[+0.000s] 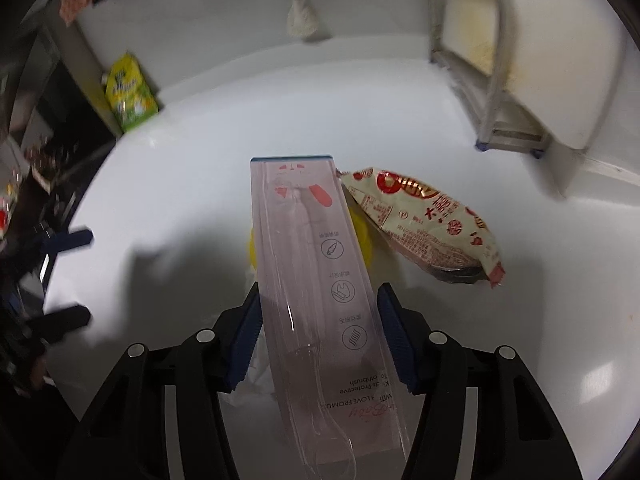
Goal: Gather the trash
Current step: 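Grasp the pink packaging box with the right tool while the left tool grasps the yellow-lidded bag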
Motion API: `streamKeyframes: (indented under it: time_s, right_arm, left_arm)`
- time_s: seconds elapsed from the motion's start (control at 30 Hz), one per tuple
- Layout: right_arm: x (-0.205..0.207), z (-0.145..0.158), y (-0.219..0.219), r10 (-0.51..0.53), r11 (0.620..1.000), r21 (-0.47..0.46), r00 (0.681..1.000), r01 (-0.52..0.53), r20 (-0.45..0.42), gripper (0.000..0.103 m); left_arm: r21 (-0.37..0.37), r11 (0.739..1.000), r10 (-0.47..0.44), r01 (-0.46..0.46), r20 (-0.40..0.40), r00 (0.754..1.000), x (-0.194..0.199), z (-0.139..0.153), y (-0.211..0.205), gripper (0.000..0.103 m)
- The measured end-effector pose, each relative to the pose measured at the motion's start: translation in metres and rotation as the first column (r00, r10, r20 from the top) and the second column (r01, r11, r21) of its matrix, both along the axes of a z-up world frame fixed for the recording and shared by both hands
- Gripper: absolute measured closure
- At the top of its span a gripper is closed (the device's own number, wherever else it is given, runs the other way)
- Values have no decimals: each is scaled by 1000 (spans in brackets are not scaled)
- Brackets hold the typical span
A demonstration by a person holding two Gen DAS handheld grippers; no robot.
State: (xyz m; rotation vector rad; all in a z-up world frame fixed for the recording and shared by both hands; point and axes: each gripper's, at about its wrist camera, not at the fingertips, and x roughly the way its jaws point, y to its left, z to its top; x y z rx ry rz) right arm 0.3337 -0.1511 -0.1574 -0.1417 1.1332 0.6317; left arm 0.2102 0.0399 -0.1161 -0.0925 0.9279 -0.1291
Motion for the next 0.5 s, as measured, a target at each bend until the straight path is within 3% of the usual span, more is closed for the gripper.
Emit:
streamKeyframes:
  time_s: [0.27, 0.5]
  right_arm:
    - [-29, 33, -27, -181, 978, 117, 981, 172, 69, 48]
    - [-77, 42, -64, -396, 916, 129, 910, 381, 122, 48]
  left_arm:
    - [-9, 1000, -24, 24, 0, 1000, 14, -5, -17, 16]
    - [-23, 998, -53, 54, 14, 998, 34, -12, -49, 16]
